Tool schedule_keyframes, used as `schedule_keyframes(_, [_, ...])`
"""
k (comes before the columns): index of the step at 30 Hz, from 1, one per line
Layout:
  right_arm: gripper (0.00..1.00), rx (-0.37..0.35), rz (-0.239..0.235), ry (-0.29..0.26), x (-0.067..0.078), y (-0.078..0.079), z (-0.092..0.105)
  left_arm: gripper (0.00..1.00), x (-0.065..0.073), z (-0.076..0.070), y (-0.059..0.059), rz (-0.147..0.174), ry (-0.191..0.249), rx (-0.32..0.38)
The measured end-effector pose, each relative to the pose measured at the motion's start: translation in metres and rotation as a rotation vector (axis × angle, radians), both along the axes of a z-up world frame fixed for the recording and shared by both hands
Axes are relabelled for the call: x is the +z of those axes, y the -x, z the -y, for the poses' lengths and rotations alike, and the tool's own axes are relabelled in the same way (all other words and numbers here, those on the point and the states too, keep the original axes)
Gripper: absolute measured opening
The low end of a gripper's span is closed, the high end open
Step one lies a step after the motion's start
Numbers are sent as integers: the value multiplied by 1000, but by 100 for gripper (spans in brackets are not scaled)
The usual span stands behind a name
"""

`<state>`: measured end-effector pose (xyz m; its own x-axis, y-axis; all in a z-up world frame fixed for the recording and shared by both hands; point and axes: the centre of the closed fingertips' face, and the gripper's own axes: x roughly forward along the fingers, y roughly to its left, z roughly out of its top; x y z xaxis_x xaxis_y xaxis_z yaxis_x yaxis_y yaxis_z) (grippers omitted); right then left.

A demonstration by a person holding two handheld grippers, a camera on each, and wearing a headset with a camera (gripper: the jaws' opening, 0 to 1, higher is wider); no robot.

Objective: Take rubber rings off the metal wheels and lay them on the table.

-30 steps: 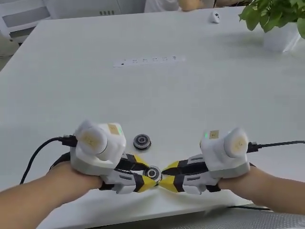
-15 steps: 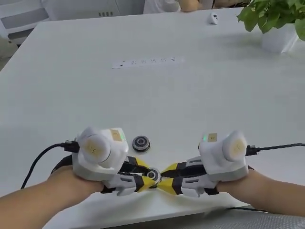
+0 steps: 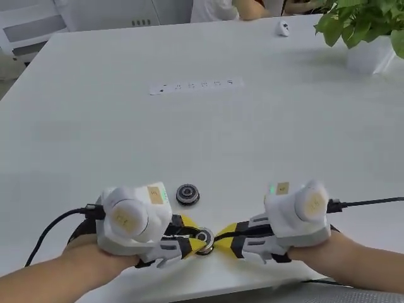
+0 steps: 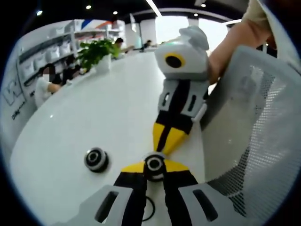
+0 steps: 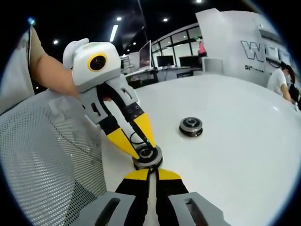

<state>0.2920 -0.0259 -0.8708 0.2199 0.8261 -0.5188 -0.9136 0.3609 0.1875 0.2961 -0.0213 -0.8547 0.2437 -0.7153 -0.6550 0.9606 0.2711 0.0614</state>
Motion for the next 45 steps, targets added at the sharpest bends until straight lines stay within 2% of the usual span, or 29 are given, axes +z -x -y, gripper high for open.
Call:
schedule_keyframes(6, [0,-29,-27,1,-1,-3,1,14,1,1,-1,5,-1,2])
schedule_keyframes(8, [0,-49,-54,-14,-1,-4,1,13,2,1,-2,7,-5,-3])
schedule_keyframes(11, [0,-119,-145,-86,2,-7,3,13,2,0,-1,7,-4,-1])
schedule_keyframes(13, [0,-156,-174,-124,6,-10,5,13,3,1,-2,9,-4,3])
schedule_keyframes(14, [0,-176,-173,-142,9,-14,7,13,3,2,-2,7,-5,5])
schedule_keyframes(15, [0,-191,-209,-162,11,-14,6,13,3,2,-2,8,-5,5])
schedule_keyframes(17, [0,-179,-197,-155,10,-13,7,13,3,1,-2,8,-4,5])
schedule_keyframes(22, [0,-194,-239,-211,16,-11,4,13,3,2,-3,9,-4,11])
schedule_keyframes(25, [0,-194,-250,-224,17,-11,3,13,3,2,-2,10,-4,16])
schedule_keyframes(33, [0,-196,-273,-247,20,-10,2,13,3,1,-3,13,-10,21])
schedule_keyframes(45, [0,-160,-270,-254,24,-4,-4,12,3,0,-2,11,-10,26])
